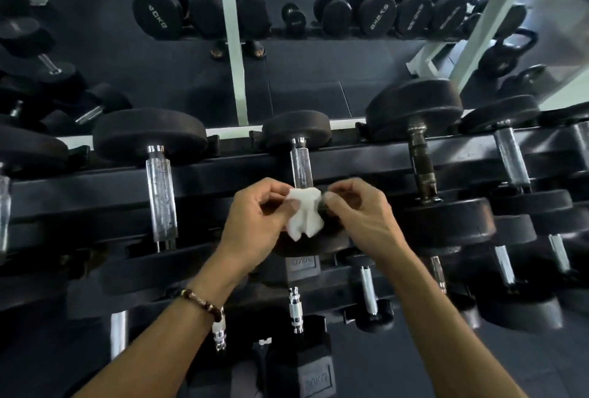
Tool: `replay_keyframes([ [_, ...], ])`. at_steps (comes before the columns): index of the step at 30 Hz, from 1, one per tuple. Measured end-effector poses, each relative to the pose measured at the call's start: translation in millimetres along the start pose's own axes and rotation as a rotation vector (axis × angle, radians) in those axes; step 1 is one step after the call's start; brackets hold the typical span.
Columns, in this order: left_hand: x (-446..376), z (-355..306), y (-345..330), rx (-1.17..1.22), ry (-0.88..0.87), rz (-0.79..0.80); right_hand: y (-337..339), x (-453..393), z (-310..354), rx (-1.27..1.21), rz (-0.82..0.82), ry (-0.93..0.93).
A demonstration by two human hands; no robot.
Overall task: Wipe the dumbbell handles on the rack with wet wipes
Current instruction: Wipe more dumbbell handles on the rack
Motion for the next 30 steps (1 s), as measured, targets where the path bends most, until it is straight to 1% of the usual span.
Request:
replay_keyframes([
  [2,-6,15,12,-0.030,0.050,-0.097,0,9,-16,0.168,-0.133,0.008],
  [5,-22,26,15,-0.020,0.076,-0.154,-15,17,-32,0.325,-0.246,0.087],
  [7,-39,21,8,-0.078,0.000,-0.208,-23,19,-32,0.373,-0.366,0.177],
  [8,-47,14,6,-0.127,-0.057,-0.261,-25,20,-32,0.374,-0.402,0.193],
  [10,-63,4,3,-0.180,-0.156,-0.388,-27,19,-36,0.368,-0.416,0.181],
  [12,-74,3,0,-0.238,-0.219,-0.457,-28,18,-41,0.368,-0.404,0.176],
  [13,-76,3,-4,-0.293,-0.248,-0.442,-28,18,-41,0.364,-0.398,0.179],
  [15,-71,6,-15,-0.401,-0.304,-0.349,-29,17,-43,0.356,-0.392,0.184],
  [16,-63,7,-19,-0.412,-0.329,-0.303,-29,16,-43,0.349,-0.392,0.190],
  [18,-48,9,-23,-0.363,-0.334,-0.225,-29,16,-42,0.339,-0.399,0.208],
  [20,-43,8,-22,-0.257,-0.251,-0.174,-29,16,-40,0.333,-0.412,0.241],
  [21,-48,10,-20,-0.191,-0.163,-0.174,-29,16,-39,0.330,-0.410,0.256],
  [23,-70,24,-17,-0.069,0.080,-0.230,-29,15,-39,0.322,-0.391,0.255],
  [25,-88,38,-17,0.171,0.329,-0.264,-28,15,-38,0.324,-0.376,0.278],
  [26,-92,42,-20,0.283,0.407,-0.265,-28,15,-38,0.331,-0.375,0.299],
  [27,-89,43,-22,0.329,0.445,-0.253,-28,15,-38,0.334,-0.377,0.311],
  [30,-63,39,-29,0.332,0.459,-0.203,-28,13,-45,0.327,-0.378,0.284],
])
Point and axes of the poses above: each hand's wrist, its own x-axis away from the middle knuckle, its own y-axis out of the back of the hand, z = x × y, the point moved 6 cm from there along -x, towards the middle knuckle, and after that the axes turned 1 degree about -x, right-handed, at the moved point
